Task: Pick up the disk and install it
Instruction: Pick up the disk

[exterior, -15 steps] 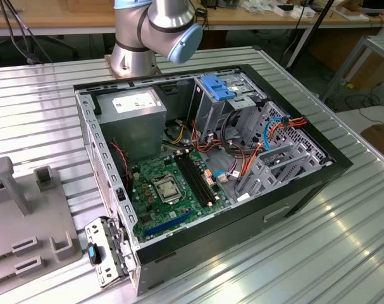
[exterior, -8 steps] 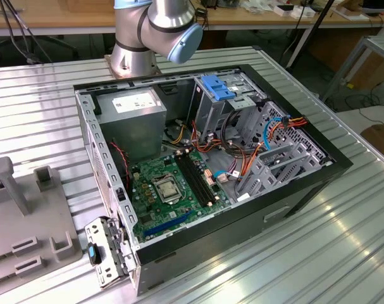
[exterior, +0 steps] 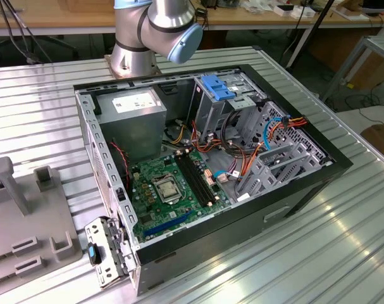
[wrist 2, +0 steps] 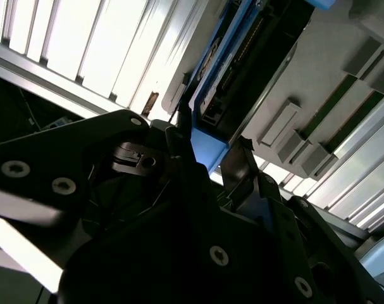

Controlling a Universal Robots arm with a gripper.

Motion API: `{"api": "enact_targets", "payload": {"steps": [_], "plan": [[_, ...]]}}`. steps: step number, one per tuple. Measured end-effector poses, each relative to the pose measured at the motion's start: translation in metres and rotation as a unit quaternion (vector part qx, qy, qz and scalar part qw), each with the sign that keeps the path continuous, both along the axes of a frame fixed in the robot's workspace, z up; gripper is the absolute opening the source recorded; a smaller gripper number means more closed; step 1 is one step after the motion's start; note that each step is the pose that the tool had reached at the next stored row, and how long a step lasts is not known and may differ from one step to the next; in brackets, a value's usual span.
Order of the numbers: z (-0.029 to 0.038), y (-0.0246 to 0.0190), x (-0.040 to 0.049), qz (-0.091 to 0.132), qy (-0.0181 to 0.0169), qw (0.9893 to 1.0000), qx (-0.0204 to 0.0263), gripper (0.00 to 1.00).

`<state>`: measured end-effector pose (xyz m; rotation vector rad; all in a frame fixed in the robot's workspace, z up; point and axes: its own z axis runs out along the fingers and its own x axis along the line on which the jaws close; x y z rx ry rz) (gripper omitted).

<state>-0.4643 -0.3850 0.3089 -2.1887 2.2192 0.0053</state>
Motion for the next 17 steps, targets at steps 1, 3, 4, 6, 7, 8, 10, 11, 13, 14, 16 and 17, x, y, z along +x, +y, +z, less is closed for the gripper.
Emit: {"api": "enact_targets", "payload": {"steps": [1,3,4,6,7,8,10,11,13,14,16,17], "plan": [[0.0003,0.0000,0.0000,0.000,-0.0001,1.0000,0.0001,0.46],[0.0005,0.0000,0.0001,0.000,-0.0003,1.0000,0.0001,0.46],[0.0005,0.0000,0.0001,0.000,-0.0003,1.0000,0.0002,0.46],[0.0014,0.0000,0.0000,0.000,0.0000,1.0000,0.0000,0.46],[0.0015,0.0000,0.0000,0.000,-0.0001,1.0000,0.0001,0.46],[0.0015,0.0000,0.0000,0.000,-0.0002,1.0000,0.0001,0.46],[0.0015,0.0000,0.0001,0.000,-0.0003,1.0000,0.0001,0.46],[0.0015,0.0000,0.0000,0.000,-0.0002,1.0000,0.0001,0.46],[0.0016,0.0000,0.0000,0.000,-0.0002,1.0000,0.0001,0.46],[0.0016,0.0000,0.0001,0.000,-0.0002,1.0000,0.0001,0.46],[0.0016,0.0000,0.0000,0.000,-0.0002,1.0000,0.0001,0.46],[0.0016,0.0000,0.0001,0.000,-0.0002,1.0000,0.0001,0.46]]}}
